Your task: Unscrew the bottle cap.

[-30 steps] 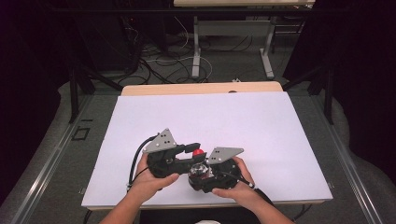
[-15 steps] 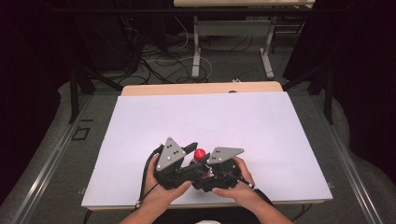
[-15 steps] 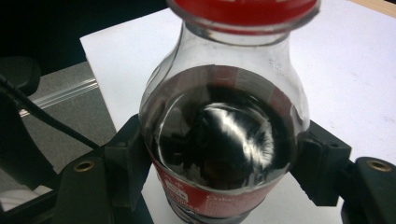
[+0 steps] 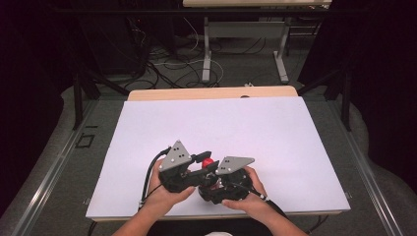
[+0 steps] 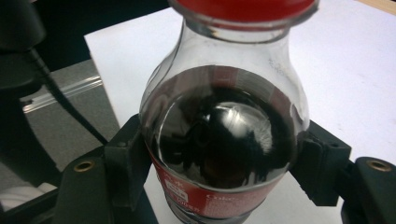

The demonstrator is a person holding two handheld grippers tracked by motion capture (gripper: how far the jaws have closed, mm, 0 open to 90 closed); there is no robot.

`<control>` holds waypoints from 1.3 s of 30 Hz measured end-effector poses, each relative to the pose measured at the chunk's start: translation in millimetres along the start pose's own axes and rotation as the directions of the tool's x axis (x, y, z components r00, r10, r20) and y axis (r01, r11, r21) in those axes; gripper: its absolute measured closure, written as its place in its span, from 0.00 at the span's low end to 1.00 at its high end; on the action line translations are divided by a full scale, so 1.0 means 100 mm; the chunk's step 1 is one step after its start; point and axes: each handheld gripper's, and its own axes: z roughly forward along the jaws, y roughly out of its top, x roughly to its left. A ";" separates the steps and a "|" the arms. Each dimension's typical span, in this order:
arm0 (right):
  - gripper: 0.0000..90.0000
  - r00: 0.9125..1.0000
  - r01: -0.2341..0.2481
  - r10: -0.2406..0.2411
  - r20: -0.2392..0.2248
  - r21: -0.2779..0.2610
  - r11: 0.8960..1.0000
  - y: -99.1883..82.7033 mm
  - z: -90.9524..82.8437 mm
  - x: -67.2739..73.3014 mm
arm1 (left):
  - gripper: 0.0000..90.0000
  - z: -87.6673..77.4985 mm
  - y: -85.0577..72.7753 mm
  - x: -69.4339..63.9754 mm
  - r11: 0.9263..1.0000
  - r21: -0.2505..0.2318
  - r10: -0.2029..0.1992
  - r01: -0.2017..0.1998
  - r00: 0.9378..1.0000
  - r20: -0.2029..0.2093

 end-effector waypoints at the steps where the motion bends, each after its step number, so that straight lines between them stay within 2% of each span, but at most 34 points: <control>1: 0.33 1.000 0.001 -0.001 0.005 0.002 1.000 0.00 0.00 0.00 | 0.68 0.01 0.00 -0.04 1.000 -0.003 -0.016 0.016 0.999 -0.033; 5: 0.33 1.000 0.005 -0.005 0.023 0.009 1.000 0.00 0.00 0.00 | 0.68 0.02 0.00 -0.15 0.999 -0.006 -0.045 0.045 0.991 -0.124; 6: 0.33 1.000 0.002 -0.002 0.026 0.011 1.000 0.00 0.00 0.01 | 0.68 0.02 0.00 -0.16 0.999 -0.004 -0.042 0.042 0.990 -0.135; 8: 0.33 0.999 0.007 -0.007 0.038 0.003 1.000 -0.01 0.00 0.01 | 0.68 0.04 0.00 -0.16 0.999 -0.007 -0.042 0.041 0.990 -0.132; 11: 0.33 0.999 -0.004 0.004 0.034 0.000 1.000 -0.01 0.00 -0.01 | 0.66 0.05 0.00 -0.11 0.998 -0.009 -0.057 0.057 0.993 -0.104; 14: 0.33 0.999 0.002 -0.002 0.032 -0.003 1.000 -0.01 0.00 -0.02 | 0.58 0.02 0.01 -0.06 0.997 0.014 -0.069 0.070 0.995 -0.076; 17: 0.33 1.000 -0.013 0.013 0.016 0.006 1.000 -0.01 -0.01 -0.03 | 0.51 -0.03 0.02 -0.01 0.998 0.016 -0.061 0.062 0.997 -0.052; 20: 0.33 1.000 -0.012 0.012 0.011 0.006 1.000 -0.01 -0.02 -0.03 | 0.51 -0.07 0.03 0.06 0.999 0.020 -0.048 0.048 0.999 -0.003; 23: 0.33 1.000 -0.007 0.007 0.004 -0.010 1.000 -0.01 -0.01 -0.02 | 0.55 -0.06 0.05 0.14 0.999 0.026 -0.040 0.038 0.998 0.058; 25: 0.33 1.000 -0.006 0.006 0.001 -0.009 1.000 0.00 -0.01 0.00 | 0.59 -0.05 0.06 0.17 0.998 0.035 -0.050 0.046 0.993 0.102; 27: 0.33 1.000 -0.004 0.004 0.000 -0.010 1.000 0.00 -0.01 0.01 | 0.62 -0.03 0.07 0.18 0.999 0.037 -0.038 0.034 0.993 0.114; 29: 0.33 1.000 -0.006 0.006 -0.001 -0.008 1.000 0.00 0.00 0.01 | 0.65 -0.01 0.07 0.17 0.998 0.039 -0.050 0.046 0.991 0.126; 32: 0.33 1.000 -0.005 0.005 -0.001 -0.003 1.000 0.00 0.00 0.00 | 0.68 0.03 0.07 0.14 0.999 0.035 -0.045 0.041 0.994 0.097; 35: 0.33 1.000 -0.013 0.013 0.015 -0.004 1.000 -0.01 0.00 -0.01 | 0.68 0.05 0.05 0.07 0.999 0.018 -0.031 0.030 0.999 0.037; 39: 0.33 0.999 -0.023 0.023 0.025 -0.006 1.000 -0.02 0.00 -0.03 | 0.68 0.08 0.06 -0.02 1.000 0.015 -0.014 0.014 0.999 -0.031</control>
